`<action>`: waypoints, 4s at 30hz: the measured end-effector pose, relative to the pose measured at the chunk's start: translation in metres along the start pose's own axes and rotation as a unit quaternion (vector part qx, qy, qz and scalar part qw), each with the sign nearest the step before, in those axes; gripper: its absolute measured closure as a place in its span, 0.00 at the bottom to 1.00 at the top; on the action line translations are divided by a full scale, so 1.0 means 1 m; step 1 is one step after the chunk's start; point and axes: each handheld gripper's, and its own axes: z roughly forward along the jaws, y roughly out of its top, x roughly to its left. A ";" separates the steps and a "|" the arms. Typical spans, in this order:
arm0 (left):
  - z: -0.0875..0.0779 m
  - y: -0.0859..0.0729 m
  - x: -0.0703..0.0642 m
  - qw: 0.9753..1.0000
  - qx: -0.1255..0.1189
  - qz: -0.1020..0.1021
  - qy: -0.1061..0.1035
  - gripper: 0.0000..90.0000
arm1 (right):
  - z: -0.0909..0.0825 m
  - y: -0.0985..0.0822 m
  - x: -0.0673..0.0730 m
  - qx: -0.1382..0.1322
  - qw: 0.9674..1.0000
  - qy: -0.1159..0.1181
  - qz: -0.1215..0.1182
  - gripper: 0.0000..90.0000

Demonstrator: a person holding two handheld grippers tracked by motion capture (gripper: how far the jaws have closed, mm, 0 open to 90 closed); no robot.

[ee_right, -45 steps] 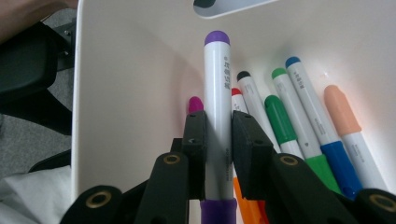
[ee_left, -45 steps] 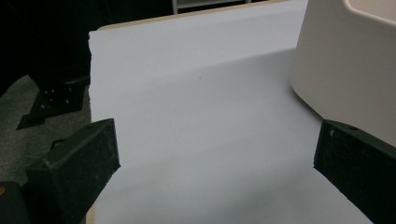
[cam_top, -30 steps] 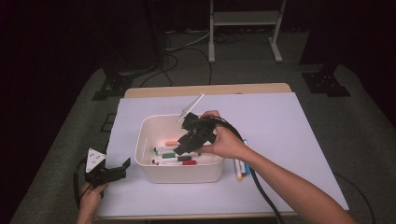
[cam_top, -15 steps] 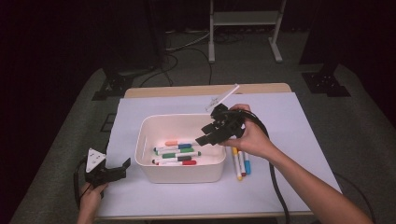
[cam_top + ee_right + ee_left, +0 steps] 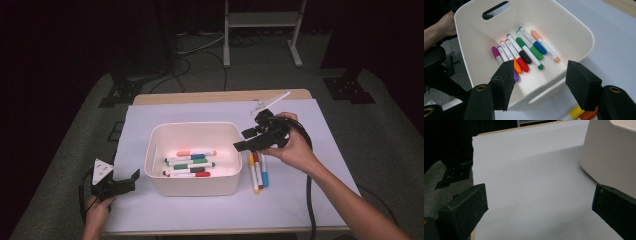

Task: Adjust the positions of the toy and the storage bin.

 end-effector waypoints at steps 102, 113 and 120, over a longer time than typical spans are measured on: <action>0.000 0.000 0.000 1.000 0.000 0.003 0.003 0.00 | -0.002 -0.135 -0.043 0.025 0.986 -0.088 0.139 0.84; 0.000 0.000 0.000 1.000 0.000 0.003 0.002 0.00 | -0.018 -0.113 -0.031 0.011 0.990 -0.070 0.123 0.84; 0.000 0.000 -0.001 1.000 0.000 0.003 0.002 0.00 | -0.030 -0.096 -0.019 0.003 0.992 -0.061 0.109 0.84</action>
